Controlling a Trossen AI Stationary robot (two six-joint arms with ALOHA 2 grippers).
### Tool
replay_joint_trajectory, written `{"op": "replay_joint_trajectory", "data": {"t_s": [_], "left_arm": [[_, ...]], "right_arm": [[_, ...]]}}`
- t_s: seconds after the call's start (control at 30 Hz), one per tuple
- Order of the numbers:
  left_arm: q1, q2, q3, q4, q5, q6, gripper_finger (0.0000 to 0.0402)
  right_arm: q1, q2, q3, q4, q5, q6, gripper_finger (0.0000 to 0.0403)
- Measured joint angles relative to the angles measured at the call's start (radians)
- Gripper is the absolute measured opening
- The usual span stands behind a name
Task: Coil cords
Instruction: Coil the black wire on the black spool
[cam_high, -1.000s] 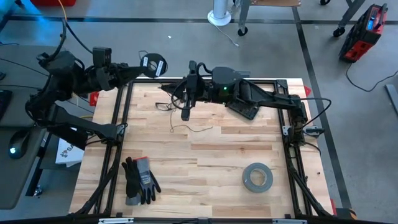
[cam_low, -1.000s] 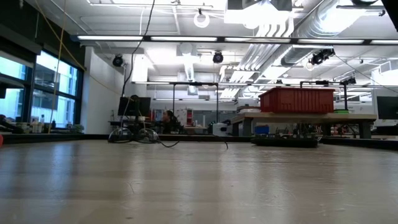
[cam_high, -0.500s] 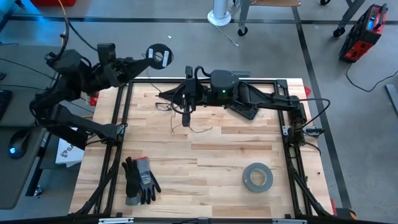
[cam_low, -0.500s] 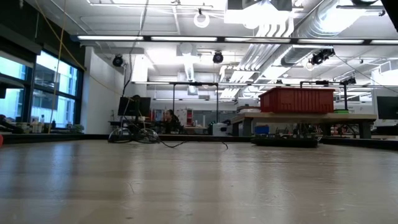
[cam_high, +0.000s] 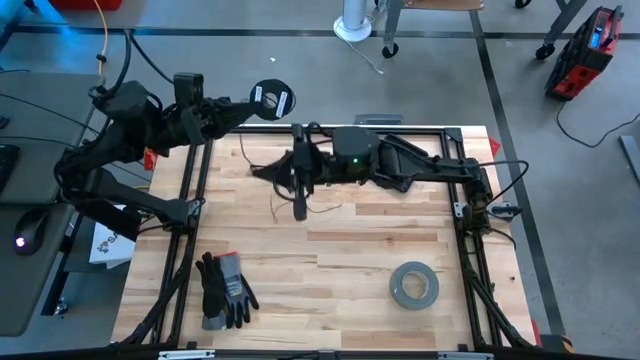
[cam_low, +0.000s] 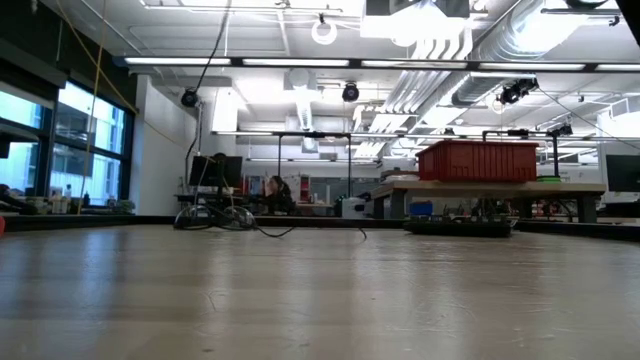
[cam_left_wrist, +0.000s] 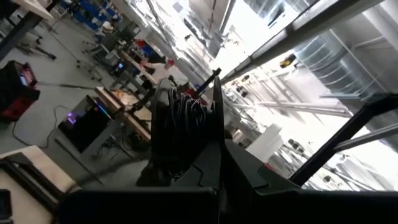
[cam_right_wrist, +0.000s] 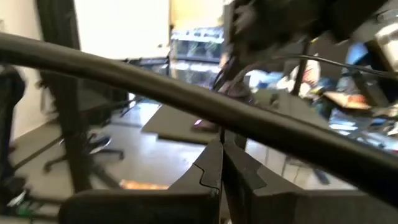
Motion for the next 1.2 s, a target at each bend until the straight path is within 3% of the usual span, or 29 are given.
{"op": "replay_joint_trajectory", "data": {"t_s": [0.2, 0.37, 0.87, 1.1, 1.2], "left_arm": [[0.041, -0.003, 0.000, -0.039, 0.023, -0.015, 0.0001], [0.083, -0.003, 0.000, -0.038, 0.002, 0.057, 0.0001], [0.178, -0.004, 0.000, 0.068, 0.020, 0.091, 0.0001], [0.183, 0.007, 0.000, 0.132, 0.126, 0.018, 0.0001], [0.184, -0.004, 0.000, 0.129, 0.145, 0.060, 0.0001]], "right_arm": [[0.022, 0.000, 0.000, -0.094, -0.051, -0.009, 0.0000], [0.022, 0.000, 0.000, -0.141, -0.110, 0.005, 0.0000], [0.020, -0.001, 0.000, -0.186, -0.122, 0.028, 0.0000], [0.002, 0.040, 0.000, -0.105, -0.018, 0.149, 0.0000], [-0.007, 0.040, 0.000, -0.129, -0.081, 0.202, 0.0012]]}}
